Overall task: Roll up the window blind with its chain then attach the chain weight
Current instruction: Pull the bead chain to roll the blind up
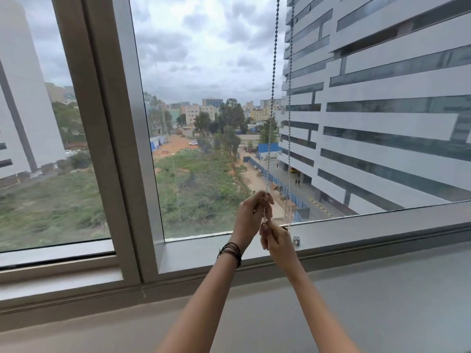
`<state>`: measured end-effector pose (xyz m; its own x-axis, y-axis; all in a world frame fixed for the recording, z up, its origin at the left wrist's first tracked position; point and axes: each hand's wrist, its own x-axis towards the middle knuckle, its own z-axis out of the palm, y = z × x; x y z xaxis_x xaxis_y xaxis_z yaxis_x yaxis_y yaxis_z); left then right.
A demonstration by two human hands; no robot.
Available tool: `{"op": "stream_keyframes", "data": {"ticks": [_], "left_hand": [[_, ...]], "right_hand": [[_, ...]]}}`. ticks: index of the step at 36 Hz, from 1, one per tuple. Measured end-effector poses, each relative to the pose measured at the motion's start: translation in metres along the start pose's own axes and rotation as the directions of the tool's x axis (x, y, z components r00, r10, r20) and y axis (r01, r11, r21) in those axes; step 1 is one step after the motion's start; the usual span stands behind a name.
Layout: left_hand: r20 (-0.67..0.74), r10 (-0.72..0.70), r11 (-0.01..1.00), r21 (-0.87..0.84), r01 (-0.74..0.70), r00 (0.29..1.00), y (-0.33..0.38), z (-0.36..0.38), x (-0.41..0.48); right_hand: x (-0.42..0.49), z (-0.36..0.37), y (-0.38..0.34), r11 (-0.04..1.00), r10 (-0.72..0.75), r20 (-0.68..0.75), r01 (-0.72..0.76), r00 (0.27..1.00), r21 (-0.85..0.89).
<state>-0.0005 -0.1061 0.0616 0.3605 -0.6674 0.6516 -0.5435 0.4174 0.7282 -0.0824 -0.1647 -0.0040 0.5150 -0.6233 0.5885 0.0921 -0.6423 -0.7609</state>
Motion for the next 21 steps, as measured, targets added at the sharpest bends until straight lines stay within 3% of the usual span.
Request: {"op": "stream_keyframes", "data": {"ticks": [21], "left_hand": [[-0.005,-0.055,0.998,0.043,0.055,0.998,-0.03,0.009,-0.032]], "right_hand": [[-0.032,0.006,0.012,0.991,0.114,0.034,-0.112,0.993,-0.07]]}}
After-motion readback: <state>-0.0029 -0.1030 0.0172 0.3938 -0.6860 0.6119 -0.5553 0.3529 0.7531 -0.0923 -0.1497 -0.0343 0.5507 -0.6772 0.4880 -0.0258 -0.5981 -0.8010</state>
